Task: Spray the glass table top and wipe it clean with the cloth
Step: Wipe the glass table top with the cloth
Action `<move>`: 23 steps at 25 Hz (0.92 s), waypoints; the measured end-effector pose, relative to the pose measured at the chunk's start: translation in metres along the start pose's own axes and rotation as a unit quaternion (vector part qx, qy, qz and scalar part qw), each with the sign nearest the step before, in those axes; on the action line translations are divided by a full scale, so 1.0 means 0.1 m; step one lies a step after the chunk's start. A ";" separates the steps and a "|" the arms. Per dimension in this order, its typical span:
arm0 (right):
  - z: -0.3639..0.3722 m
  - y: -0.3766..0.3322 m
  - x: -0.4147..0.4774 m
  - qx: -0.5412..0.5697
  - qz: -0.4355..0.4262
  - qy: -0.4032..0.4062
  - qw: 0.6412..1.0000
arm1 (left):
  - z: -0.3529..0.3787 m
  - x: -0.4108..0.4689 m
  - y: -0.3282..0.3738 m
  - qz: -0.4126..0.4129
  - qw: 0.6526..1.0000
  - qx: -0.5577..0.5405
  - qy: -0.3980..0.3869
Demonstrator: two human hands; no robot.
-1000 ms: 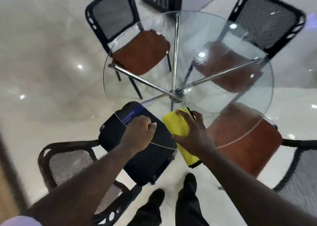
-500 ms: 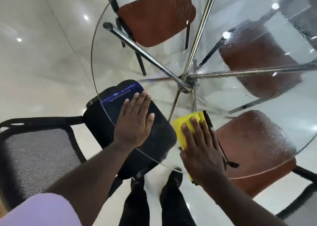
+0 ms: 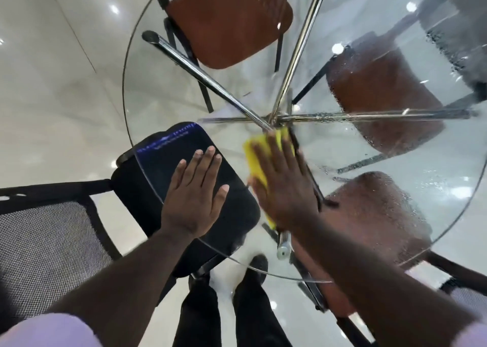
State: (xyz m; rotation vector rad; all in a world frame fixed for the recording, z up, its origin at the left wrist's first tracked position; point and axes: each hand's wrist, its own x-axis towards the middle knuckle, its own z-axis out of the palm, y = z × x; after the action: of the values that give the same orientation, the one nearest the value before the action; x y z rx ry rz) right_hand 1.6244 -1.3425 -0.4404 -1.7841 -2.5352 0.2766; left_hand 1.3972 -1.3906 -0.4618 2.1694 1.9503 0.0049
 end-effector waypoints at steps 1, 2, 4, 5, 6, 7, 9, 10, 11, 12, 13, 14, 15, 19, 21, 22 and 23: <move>0.03 0.02 -0.34 0.005 -0.029 -0.016 0.999 | 0.02 0.00 0.01 -0.001 1.000 0.001 0.002; 0.05 0.12 -0.44 -0.002 -0.050 -0.013 0.999 | 0.04 0.01 0.01 0.000 1.000 0.003 0.008; 0.02 0.45 -0.01 -0.009 -0.056 0.029 0.998 | 0.09 0.02 0.02 0.006 1.000 0.005 0.026; -0.01 0.60 0.39 -0.010 -0.031 0.052 0.998 | 0.11 0.00 0.01 0.009 0.999 0.004 0.034; -0.06 0.71 0.83 -0.015 0.008 0.070 0.997 | 0.13 0.01 -0.01 0.016 0.999 0.008 0.042; -0.13 0.80 1.15 -0.011 0.047 0.073 0.996 | 0.15 0.02 0.00 0.016 0.999 0.006 0.044; -0.16 0.83 1.25 0.034 0.113 0.054 0.991 | 0.14 0.03 -0.01 0.014 0.999 0.016 0.043; -0.14 0.73 1.00 0.036 0.126 0.055 0.990 | 0.10 0.00 -0.01 0.009 0.999 0.012 0.037; -0.12 0.61 0.60 0.025 0.133 0.046 0.990 | 0.08 0.00 -0.01 0.013 0.999 0.005 0.035; -0.11 0.48 0.13 0.024 0.136 0.028 0.990 | 0.05 0.01 -0.01 0.016 0.999 0.001 0.030; -0.08 0.36 -0.35 0.030 0.124 -0.009 0.992 | 0.03 0.02 -0.01 0.014 1.000 0.005 0.022; -0.07 0.31 -0.70 0.034 0.106 -0.030 0.993 | 0.02 0.03 -0.01 0.012 1.000 0.006 0.016; -0.05 0.37 -0.78 0.028 0.095 -0.035 0.994 | 0.03 0.02 -0.01 0.012 1.000 0.004 0.014; -0.05 0.73 0.52 0.009 0.077 0.048 0.996 | 0.13 0.02 -0.05 0.016 0.999 0.024 0.022; -0.13 0.81 1.03 0.018 0.109 0.062 0.992 | 0.15 0.02 -0.03 0.021 0.999 0.016 0.035; -0.16 0.80 1.02 0.034 0.130 0.062 0.989 | 0.15 0.03 -0.02 0.020 0.999 0.018 0.036; -0.17 0.77 0.83 0.041 0.142 0.066 0.987 | 0.12 0.01 -0.03 0.018 0.999 0.018 0.037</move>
State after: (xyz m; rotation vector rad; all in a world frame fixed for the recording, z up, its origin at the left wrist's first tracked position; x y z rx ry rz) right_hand 1.6697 -1.2372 -0.4423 -2.0536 -2.1492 0.2565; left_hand 1.3966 -1.3917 -0.4738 2.2562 1.9650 0.0569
